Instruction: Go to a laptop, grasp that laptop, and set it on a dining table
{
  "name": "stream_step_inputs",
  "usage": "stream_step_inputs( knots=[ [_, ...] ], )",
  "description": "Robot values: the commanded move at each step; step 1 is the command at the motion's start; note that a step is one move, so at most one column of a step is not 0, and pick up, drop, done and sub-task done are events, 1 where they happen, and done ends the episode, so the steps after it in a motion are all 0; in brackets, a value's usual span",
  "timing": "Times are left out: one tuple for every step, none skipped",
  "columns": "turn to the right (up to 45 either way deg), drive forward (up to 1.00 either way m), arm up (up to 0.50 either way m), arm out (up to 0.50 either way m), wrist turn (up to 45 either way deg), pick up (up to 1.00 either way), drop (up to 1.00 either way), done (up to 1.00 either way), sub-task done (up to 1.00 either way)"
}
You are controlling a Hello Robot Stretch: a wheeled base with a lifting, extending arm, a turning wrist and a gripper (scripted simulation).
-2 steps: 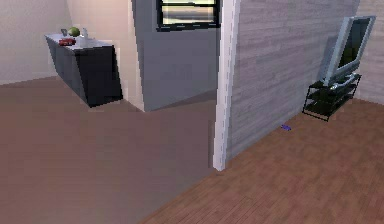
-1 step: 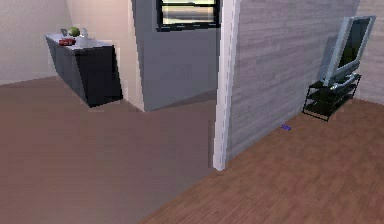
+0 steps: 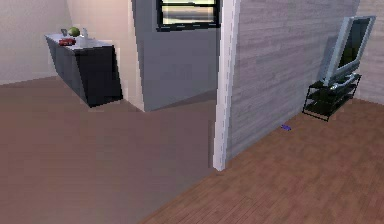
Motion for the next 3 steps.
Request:
stream_step_inputs(
  knots=[
    [0.0, 0.00, 0.06, 0.00, 0.0, 0.00, 0.00, 0.00, 0.00],
    [0.0, 0.00, 0.00, 0.00, -45.0, 0.00, 0.00, 0.00, 0.00],
    [0.0, 0.00, 0.00, 0.00, -45.0, 0.00, 0.00, 0.00, 0.00]
  ],
)
